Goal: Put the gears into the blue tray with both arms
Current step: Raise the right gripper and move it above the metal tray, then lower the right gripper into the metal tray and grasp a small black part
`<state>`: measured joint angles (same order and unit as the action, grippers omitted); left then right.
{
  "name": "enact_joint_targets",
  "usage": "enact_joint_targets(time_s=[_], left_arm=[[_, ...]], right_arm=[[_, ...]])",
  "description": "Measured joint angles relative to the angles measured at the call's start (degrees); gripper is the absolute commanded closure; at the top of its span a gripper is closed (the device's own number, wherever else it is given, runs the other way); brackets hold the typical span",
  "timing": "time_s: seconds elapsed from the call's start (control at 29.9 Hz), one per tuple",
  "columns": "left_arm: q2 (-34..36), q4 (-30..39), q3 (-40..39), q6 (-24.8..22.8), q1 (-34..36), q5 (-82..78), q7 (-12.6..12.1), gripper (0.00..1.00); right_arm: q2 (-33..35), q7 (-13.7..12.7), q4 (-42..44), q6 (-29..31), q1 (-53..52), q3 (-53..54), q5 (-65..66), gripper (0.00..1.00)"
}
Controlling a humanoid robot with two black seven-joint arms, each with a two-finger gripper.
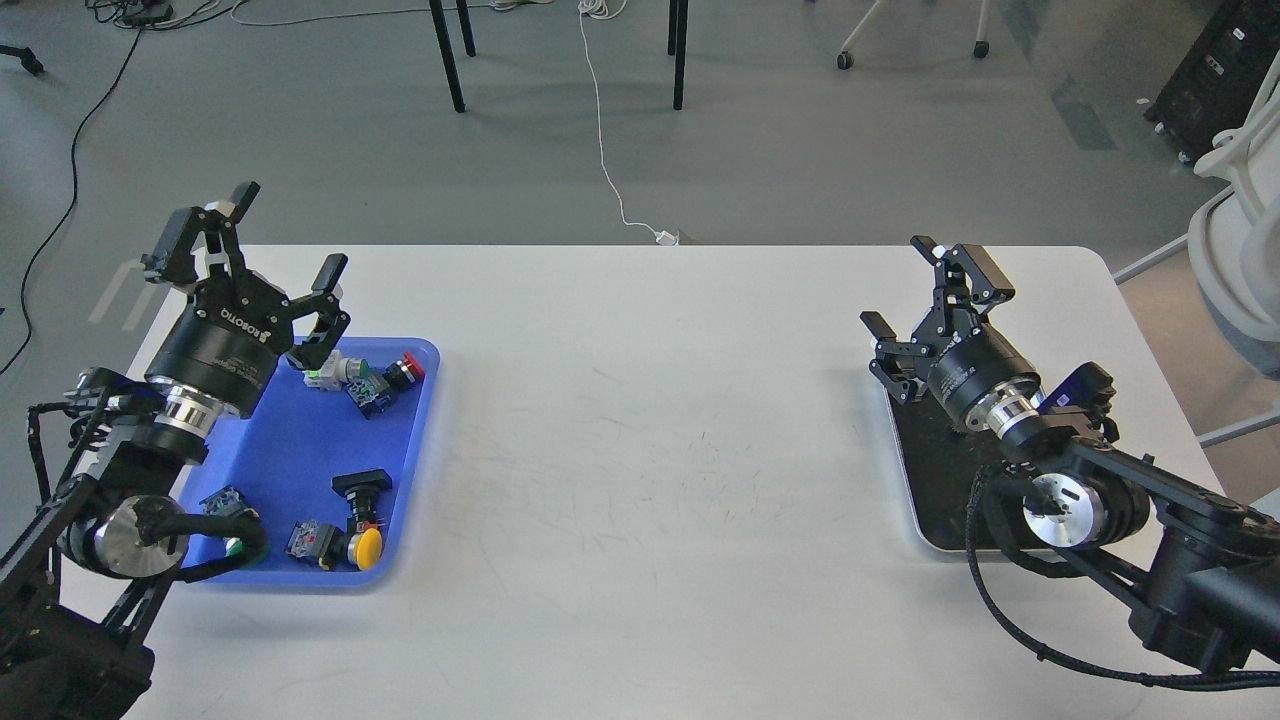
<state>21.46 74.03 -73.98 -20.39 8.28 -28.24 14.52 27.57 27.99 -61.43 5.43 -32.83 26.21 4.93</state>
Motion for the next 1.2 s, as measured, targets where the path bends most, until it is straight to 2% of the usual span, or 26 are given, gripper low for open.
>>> enact_joint_targets(time_s=[0.1,0.2,0.33,0.57,0.67,0.97,1.2], left_arm=[[0.0,0.0,0.1,-0.1,-0.6,-0.1,0.2,0.02],[-0.1,0.1,0.4,-0.1,-0.8,-0.5,0.5,0.02],[-0.1,0.5,0.5,-0.1,-1.0,-0.7,0.6,0.02],[0.0,1.5,0.1,-0.1,-1.2,-0.7,0.8,0.02],[0.0,2.2,0.1,0.0,-1.3,-0.7,0.8,0.02],[0.0,3.6,0.2,0.1,-2.3,-0.8,0.6,0.02],[-0.3,3.7,0.4,0.1,-3.0,-1.6,0.6,0.02]], right_arm=[[0.8,0.0,-0.8,0.4,0.0,-0.2,0.0,0.01],[2.3,0.0,-1.7,4.0,-0.5,-0.5,1.2,0.01],[7.4,0.0,-2.4,8.4,-3.6,-2.8,8.9,0.01],[20.7,0.0,-8.3,9.2,-21.1,-20.2,24.9,0.01],[24.0,0.0,-10.3,9.3,-30.4,-28.7,33.8,0.01],[25.7,0.0,-12.1,9.3,-49.5,-50.5,61.7,0.01],[24.9,0.0,-8.4,9.3,-55.3,-59.5,68.3,0.01]])
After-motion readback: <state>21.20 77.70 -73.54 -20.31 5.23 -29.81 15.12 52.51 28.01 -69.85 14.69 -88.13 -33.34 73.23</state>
